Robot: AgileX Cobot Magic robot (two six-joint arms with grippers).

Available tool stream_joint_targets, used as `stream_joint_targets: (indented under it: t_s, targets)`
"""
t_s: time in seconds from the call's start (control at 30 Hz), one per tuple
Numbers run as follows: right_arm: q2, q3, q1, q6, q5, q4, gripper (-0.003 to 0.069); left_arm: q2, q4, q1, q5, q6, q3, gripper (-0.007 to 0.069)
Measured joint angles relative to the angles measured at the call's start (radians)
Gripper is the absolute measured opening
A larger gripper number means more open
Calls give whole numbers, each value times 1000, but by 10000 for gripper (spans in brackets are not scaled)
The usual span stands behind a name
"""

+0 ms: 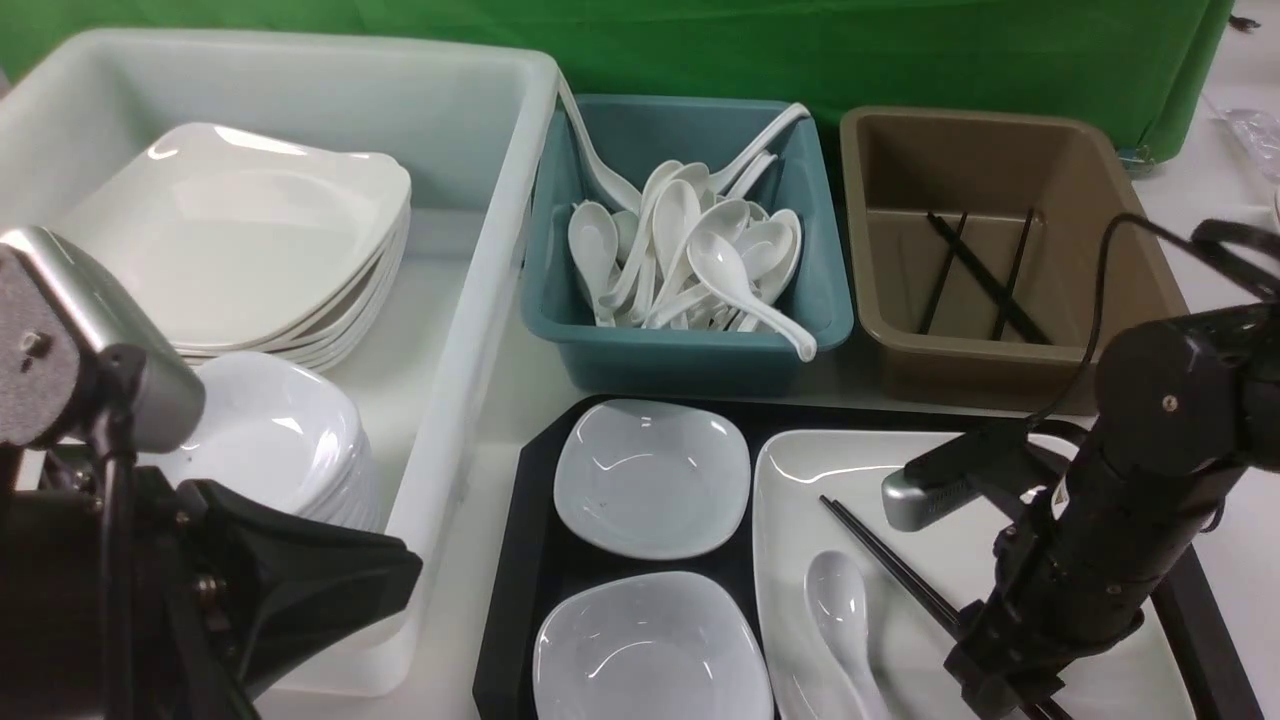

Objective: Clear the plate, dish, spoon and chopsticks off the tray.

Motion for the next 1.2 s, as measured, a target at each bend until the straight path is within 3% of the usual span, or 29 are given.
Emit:
stream_joint_targets:
  t_s: [0.17, 0.33, 0.37, 0.4, 0.67, 0.87, 1.03, 1.13, 1.2]
  targets:
    - [22, -7, 0, 2, -7, -15, 388, 0, 0, 0, 0, 30, 0, 17]
    - [22, -9, 0, -6, -6, -29, 232, 0, 0, 0, -2, 43, 0, 17]
    - [22, -9, 0, -20, -1, -29, 150, 0, 0, 0, -4, 47, 0, 17]
    - [20, -9, 0, -23, 0, -28, 137, 0, 0, 0, -6, 48, 0, 17]
    - [-162, -20, 12, -30, -5, -19, 145, -10, -7, 0, -97, 59, 0, 17]
    - [-234, -176, -88, 84, -285, -7, 145, -11, -129, 0, -297, 133, 0, 17]
    - [-16, -405, -227, 204, -566, 1, 145, -11, -183, 0, -317, 187, 0, 17]
    - [121, -537, -259, 252, -596, 2, 156, -11, -183, 0, -306, 192, 0, 17]
    - [210, -615, -272, 274, -577, 3, 221, -11, -178, 0, -294, 194, 0, 17]
